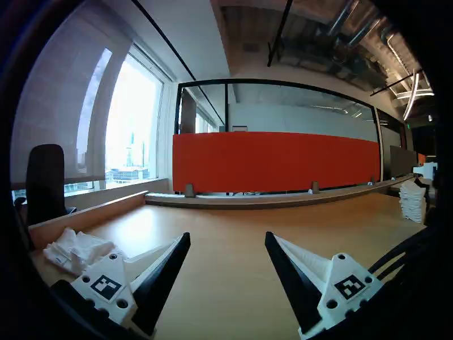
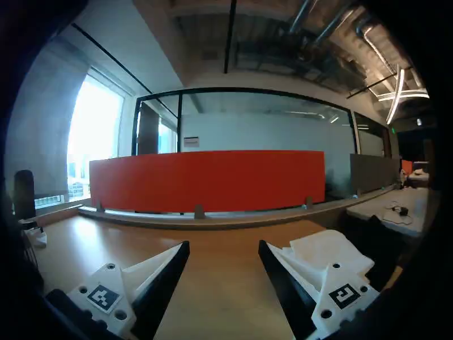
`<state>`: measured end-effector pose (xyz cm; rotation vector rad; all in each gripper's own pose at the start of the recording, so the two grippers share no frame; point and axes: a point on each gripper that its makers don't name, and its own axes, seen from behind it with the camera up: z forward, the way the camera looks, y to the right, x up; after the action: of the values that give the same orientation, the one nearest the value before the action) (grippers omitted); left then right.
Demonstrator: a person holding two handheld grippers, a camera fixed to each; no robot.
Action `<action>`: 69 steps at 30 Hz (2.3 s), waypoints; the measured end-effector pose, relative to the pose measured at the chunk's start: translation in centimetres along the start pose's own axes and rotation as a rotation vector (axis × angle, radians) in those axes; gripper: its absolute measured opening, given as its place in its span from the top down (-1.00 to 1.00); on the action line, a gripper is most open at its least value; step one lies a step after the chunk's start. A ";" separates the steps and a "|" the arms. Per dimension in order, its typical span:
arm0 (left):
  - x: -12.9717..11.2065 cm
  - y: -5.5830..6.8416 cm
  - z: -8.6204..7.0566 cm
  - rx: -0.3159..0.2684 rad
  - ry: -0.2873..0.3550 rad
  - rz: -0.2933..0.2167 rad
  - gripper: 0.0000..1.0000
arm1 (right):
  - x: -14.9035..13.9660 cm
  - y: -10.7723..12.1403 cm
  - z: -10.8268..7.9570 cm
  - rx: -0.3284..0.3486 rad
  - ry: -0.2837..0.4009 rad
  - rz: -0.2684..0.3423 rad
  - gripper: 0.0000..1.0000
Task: Fold towel
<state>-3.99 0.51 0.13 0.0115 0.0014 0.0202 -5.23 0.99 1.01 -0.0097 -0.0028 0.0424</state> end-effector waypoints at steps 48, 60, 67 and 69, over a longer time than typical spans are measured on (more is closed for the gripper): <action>-0.1 0.0 0.0 0.000 0.000 0.000 -0.96 | -5.0 -1.6 -1.0 0.022 0.011 -0.036 -0.89; -0.1 0.0 0.0 0.000 0.000 0.000 -0.96 | -5.0 -1.7 -1.2 0.022 0.011 -0.037 -0.90; -0.1 0.1 0.0 0.000 0.000 0.000 -0.96 | -5.1 -1.6 -1.1 0.023 0.011 -0.036 -0.95; -0.1 0.1 0.0 0.000 0.000 0.000 -0.96 | -5.1 -1.6 -1.1 0.023 0.011 -0.036 -1.00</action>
<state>-4.08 0.59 0.14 0.0115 0.0016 0.0201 -10.25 -0.85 -0.09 0.0131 0.0085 0.0067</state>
